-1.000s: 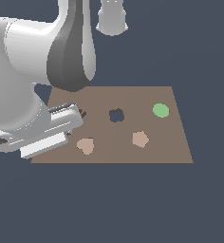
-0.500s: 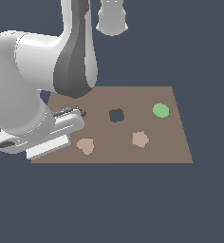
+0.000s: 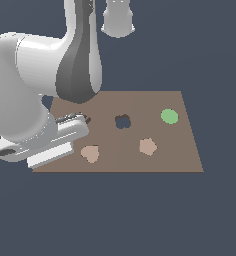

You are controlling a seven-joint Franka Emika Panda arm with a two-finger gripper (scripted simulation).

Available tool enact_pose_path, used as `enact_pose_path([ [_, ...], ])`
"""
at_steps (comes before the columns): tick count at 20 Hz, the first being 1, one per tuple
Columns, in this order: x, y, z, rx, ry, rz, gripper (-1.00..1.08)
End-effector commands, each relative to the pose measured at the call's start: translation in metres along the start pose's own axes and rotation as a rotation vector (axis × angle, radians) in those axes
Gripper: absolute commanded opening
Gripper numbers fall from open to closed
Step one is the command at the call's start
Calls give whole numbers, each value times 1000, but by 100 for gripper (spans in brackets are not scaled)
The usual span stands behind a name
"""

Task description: Insert a designated object into the corresponding slot on a board.

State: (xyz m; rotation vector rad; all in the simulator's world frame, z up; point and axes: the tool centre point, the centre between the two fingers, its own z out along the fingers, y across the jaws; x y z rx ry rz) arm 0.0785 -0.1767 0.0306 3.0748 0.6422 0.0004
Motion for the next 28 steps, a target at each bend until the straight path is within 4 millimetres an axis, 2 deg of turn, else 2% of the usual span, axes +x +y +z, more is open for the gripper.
enact_pose_path([
  [1,0,0,0,0,0,0,-100],
  [8,-4,-3,0,0,0,36,-100],
  [16,-18,-14,-1,0,0,163,-100],
  [28,-48,-53,-3,0,0,515,-100],
])
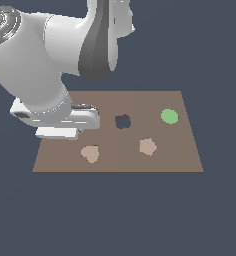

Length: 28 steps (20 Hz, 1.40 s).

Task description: Insert a designated object into the corresponding slot on a board.

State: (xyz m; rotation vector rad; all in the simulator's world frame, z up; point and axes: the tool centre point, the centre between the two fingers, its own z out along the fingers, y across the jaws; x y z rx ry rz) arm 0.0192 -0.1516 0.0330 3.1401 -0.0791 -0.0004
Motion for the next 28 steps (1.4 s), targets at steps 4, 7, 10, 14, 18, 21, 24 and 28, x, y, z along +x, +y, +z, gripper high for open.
enact_pose_path([
  [4,-22,-18,-1,0,1,201,-100],
  [7,-32,-30,-2,0,1,310,-100],
  [10,-40,-42,-3,0,1,416,-100],
  [14,-49,-60,-3,1,1,553,-100],
  [18,-55,-78,-4,1,0,687,-100],
  [21,-57,-92,-5,1,0,785,-100],
  [24,-58,-106,-5,1,0,882,-100],
  [28,-58,-123,-6,2,0,999,-100],
])
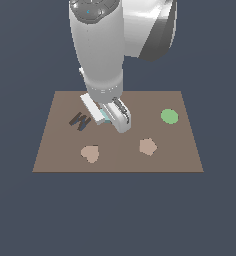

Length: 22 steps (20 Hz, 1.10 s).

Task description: Insert a designated object into the corresponding slot on a board.

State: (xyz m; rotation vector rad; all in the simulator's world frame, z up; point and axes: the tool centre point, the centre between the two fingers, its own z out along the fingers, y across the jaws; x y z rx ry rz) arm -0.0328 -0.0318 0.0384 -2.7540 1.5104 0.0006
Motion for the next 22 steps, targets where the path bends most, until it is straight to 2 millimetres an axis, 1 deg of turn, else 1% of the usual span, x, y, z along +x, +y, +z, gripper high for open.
enact_pose_path([
  [1,-8,-6,-1,1,0,72,-100],
  [6,-19,-19,-1,1,0,185,-100],
  [12,-28,-31,-2,1,0,285,-100],
  [22,-33,-41,-2,1,0,364,-100],
])
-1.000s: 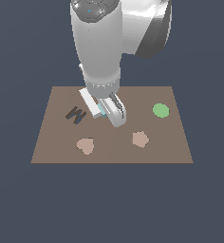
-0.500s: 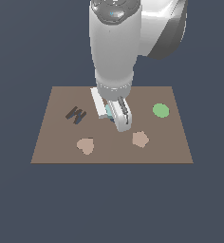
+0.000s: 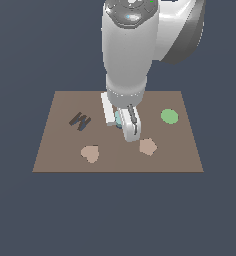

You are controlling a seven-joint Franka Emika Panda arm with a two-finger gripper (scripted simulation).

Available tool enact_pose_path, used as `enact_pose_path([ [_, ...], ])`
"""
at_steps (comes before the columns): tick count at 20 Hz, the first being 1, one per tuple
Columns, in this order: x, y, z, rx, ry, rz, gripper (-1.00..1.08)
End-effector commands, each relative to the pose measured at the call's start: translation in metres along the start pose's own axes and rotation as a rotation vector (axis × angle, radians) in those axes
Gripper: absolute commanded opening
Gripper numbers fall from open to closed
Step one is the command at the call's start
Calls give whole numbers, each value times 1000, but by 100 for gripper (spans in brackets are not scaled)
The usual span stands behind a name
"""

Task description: Insert a designated object into the corresponding slot on a board.

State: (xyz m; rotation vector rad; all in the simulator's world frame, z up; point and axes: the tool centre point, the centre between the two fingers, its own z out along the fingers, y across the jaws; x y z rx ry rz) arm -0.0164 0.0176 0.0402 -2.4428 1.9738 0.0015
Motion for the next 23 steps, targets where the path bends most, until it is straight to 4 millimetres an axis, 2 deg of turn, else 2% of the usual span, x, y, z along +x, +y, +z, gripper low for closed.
enact_pose_path([
  [1,0,-1,0,0,0,9,-100],
  [7,0,-1,0,0,0,7,-100],
  [13,0,-1,10,0,0,7,-100],
  [14,0,-1,10,0,0,7,100],
  [23,0,-1,10,0,0,7,100],
])
